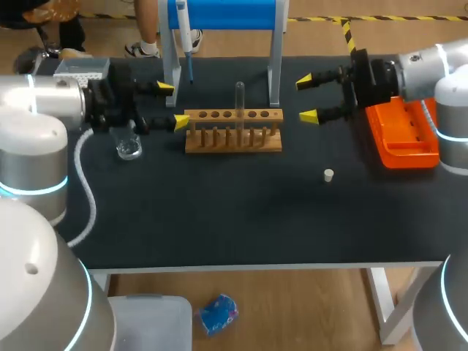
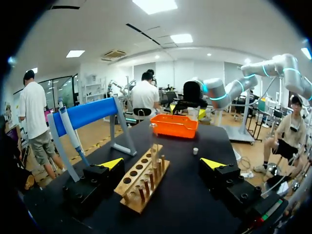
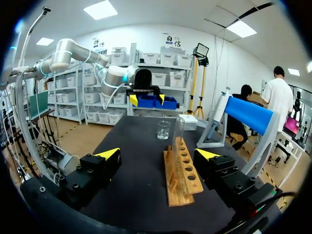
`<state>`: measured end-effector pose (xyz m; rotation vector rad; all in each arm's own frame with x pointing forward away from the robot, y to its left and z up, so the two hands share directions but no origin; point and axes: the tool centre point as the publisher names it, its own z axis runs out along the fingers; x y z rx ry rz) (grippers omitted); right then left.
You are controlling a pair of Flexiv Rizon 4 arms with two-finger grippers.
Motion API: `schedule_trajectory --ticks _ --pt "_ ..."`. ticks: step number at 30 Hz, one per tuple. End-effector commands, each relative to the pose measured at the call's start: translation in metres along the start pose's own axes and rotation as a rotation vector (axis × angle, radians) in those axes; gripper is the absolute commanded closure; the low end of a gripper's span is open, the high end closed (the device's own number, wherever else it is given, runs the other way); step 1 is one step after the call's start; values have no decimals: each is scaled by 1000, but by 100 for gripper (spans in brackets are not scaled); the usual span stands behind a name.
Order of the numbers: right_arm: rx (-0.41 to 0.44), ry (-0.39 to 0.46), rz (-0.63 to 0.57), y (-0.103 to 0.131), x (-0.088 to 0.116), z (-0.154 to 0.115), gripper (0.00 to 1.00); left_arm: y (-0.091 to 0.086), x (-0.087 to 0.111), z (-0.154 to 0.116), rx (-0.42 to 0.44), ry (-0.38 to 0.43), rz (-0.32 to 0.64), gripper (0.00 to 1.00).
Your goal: Invert the test tube, pick up the pipette, mount the tip to pipette, aspirate from beaker and dispense into the tube, eject the tip, return the pipette, and cap with the stopper.
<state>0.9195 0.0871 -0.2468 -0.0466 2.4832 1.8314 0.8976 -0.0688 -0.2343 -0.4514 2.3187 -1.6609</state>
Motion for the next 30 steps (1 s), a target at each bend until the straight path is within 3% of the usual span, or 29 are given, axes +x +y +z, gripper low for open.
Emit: schedule_trajectory --ticks 1,6,12,20,23,30 --pt "0 0 -1 0 0 0 0 13 4 5 93 -29 10 0" --pt "0 0 -1 0 0 0 0 19 -3 8 88 -54 -8 0" --pt "0 0 -1 0 0 0 0 14 -11 7 81 -119 -5 0" --pt "0 0 -1 0 0 0 0 14 -11 7 81 -119 -5 0" --pt "-13 4 0 14 -4 -8 0 14 -11 7 81 -119 -5 0" --pt "8 65 7 48 5 7 0 14 -11 7 81 -119 -5 0"
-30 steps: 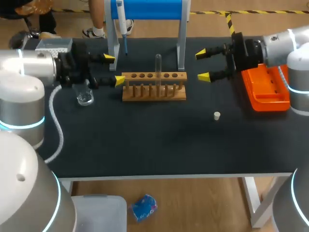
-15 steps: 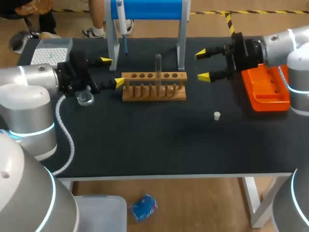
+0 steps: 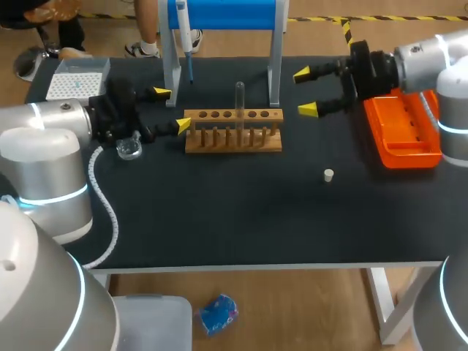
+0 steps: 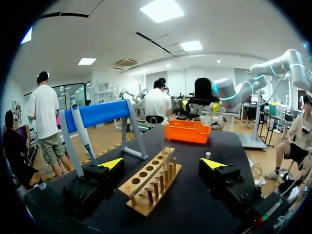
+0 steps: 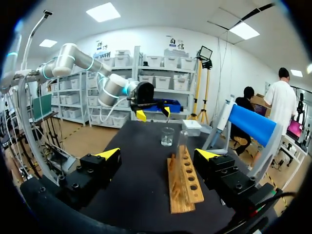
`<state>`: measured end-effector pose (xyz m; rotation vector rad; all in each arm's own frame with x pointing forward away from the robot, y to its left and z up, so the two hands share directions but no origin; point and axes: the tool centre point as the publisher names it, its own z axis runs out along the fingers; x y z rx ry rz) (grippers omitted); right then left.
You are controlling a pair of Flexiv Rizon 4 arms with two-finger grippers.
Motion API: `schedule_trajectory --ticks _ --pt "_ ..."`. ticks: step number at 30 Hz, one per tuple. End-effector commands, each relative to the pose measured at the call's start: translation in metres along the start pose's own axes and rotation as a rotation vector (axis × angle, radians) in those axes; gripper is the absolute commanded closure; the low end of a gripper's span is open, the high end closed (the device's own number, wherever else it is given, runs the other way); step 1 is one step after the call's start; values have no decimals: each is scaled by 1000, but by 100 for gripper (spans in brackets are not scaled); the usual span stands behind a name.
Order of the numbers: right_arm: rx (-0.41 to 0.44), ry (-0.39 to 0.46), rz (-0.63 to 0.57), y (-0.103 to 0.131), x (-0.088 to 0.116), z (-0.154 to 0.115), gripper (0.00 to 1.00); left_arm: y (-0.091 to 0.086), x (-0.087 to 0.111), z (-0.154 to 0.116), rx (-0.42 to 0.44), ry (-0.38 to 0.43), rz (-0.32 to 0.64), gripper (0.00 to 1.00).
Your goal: Invert the test tube, pick up the pipette, mount the tip to pipette, aspirate from beaker and dispense into the tube, eject the tip, return the pipette, and cap with the stopper.
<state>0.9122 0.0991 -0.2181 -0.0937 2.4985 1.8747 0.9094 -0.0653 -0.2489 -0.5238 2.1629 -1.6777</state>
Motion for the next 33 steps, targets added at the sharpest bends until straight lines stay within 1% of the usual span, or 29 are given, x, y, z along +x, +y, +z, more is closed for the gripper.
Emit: schedule_trajectory --ticks 1,4,7,8,11,15,18,20,22,23,25,26,28,33 --pt "37 21 16 20 1 6 0 0 1 1 1 -4 1 0" --pt "64 29 16 20 5 11 0 0 1 1 1 -4 1 0" --pt "85 35 18 8 6 24 0 0 1 1 1 -4 1 0" --pt "103 33 8 4 5 28 0 0 1 1 1 -4 1 0" --pt "90 34 21 -7 1 41 0 0 1 1 1 -4 1 0" --pt "55 17 19 -16 -7 55 0 0 1 1 1 -4 1 0" --pt "14 9 5 -20 -14 65 0 0 1 1 1 -4 1 0" --pt "-29 1 -4 -24 -18 69 0 0 1 1 1 -4 1 0" --pt "-44 -15 -19 -27 -24 75 0 0 1 1 1 -4 1 0" --pt "-93 -10 -17 -28 -27 77 0 0 1 1 1 -4 1 0" --pt "-102 -10 -39 -29 -33 82 0 0 1 1 1 -4 1 0" --pt "-130 3 -50 -29 -36 84 0 0 1 1 1 -4 1 0" --pt "-154 14 -63 -28 -41 90 0 0 1 1 1 -4 1 0" --pt "-211 24 -39 -28 -53 101 0 0 1 1 1 -4 1 0"
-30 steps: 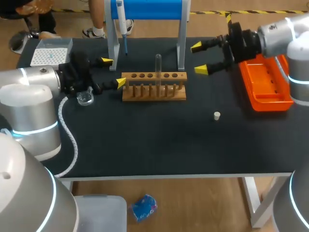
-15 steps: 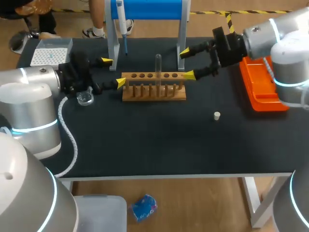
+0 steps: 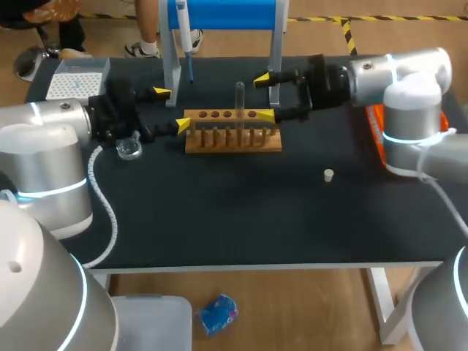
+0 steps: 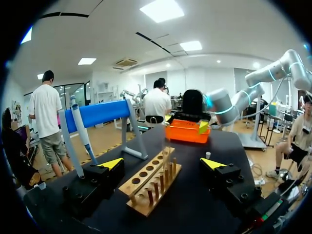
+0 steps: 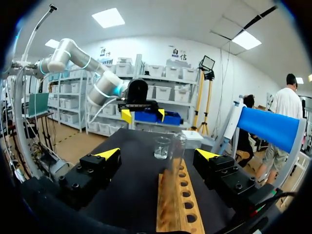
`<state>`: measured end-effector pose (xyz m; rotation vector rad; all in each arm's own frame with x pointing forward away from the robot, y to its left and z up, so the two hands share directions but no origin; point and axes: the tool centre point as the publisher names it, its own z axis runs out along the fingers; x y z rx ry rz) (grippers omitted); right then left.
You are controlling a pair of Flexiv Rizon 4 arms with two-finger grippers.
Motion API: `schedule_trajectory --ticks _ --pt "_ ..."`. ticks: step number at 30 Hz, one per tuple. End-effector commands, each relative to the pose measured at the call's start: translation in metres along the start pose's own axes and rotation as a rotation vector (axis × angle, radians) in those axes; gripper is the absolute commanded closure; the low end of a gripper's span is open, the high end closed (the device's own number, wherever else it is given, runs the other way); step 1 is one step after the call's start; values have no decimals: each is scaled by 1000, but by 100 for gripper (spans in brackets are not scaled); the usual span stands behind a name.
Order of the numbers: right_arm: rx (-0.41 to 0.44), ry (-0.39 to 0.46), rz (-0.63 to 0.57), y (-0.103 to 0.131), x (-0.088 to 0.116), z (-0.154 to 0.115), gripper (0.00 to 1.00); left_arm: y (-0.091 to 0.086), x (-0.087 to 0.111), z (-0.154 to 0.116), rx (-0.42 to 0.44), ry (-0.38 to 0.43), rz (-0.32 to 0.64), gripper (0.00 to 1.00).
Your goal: Invert the test tube, pick up the pipette, mount the tip to pipette, aspirate from beaker and dispense into the tube, eject the tip, return the pipette, and cap with the stopper.
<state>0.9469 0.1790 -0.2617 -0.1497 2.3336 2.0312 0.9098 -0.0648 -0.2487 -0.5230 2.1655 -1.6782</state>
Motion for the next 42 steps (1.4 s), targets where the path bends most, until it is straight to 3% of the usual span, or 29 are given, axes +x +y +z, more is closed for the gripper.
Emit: schedule_trajectory --ticks 1,5,20,34,36,40,42 --pt "-90 23 26 -9 -19 14 0 0 2 1 2 -6 2 0" --pt "-145 38 42 -6 -26 21 0 0 2 1 2 -6 2 0" --pt "-194 68 109 -5 -35 47 0 0 2 1 2 -6 2 0" --pt "-157 69 123 -11 -32 51 0 0 2 1 2 -6 2 0" --pt "-157 70 125 -12 -32 52 4 0 2 1 2 -6 2 0" --pt "-157 68 133 -13 -34 53 30 0 2 1 2 -6 2 0" --pt "-155 66 137 -15 -34 54 33 0 2 1 2 -6 2 0"
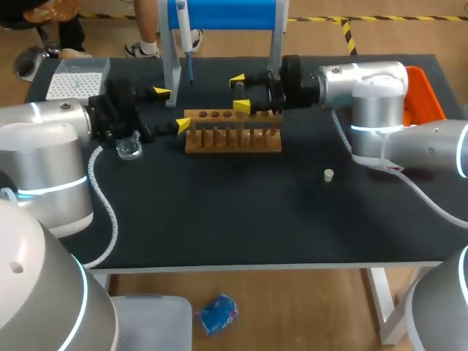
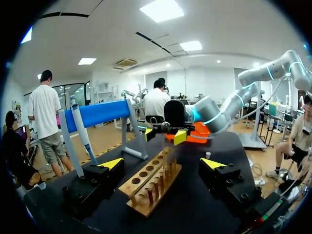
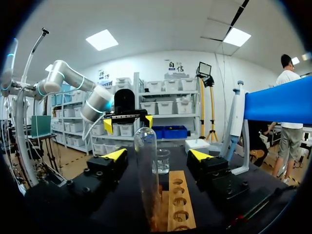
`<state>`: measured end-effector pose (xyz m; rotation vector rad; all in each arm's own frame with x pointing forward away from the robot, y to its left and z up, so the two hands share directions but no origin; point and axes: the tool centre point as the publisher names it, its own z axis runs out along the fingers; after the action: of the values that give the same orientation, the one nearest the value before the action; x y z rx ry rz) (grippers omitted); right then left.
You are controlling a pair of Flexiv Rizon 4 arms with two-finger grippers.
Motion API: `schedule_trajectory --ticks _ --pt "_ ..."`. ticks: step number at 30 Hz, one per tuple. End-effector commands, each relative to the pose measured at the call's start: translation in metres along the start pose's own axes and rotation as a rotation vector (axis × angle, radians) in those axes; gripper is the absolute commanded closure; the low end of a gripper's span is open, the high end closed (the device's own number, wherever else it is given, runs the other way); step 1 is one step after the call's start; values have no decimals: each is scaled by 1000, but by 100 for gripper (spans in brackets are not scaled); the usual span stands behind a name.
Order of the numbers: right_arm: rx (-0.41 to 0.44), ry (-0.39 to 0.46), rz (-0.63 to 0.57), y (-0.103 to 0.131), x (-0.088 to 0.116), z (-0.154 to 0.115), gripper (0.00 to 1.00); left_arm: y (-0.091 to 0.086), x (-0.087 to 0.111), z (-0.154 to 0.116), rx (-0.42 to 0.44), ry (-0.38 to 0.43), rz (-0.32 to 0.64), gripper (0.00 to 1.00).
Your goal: Invert the test tube, pick up the pipette, mount the tip to pipette, aspirate from beaker and dispense into the tube, eject the tip, return the pipette, and cap with the stopper.
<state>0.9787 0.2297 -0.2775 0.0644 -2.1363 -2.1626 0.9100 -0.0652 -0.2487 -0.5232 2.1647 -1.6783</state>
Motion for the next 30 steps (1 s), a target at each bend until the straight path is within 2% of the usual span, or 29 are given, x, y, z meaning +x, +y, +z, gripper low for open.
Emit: schedule_trajectory --ticks 1,3,7,9,11,12,20,30 --pt "3 -1 4 -4 -3 2 38 1 2 0 1 -6 2 0" --pt "10 -2 3 -5 -3 3 51 1 2 0 1 -6 2 0" --pt "16 -6 7 -7 -3 4 56 1 2 0 1 -6 2 0" --pt "20 -7 9 -8 -2 5 70 1 2 0 1 -6 2 0" --pt "22 -8 11 -8 -2 5 95 1 2 0 1 -6 2 0" --pt "26 -8 11 -8 -2 4 100 1 2 0 1 -6 2 0" --pt "39 -10 10 -2 -2 1 100 1 2 0 1 -6 2 0" --pt "-1 -20 15 12 0 -1 100 1 2 0 1 -6 2 0"
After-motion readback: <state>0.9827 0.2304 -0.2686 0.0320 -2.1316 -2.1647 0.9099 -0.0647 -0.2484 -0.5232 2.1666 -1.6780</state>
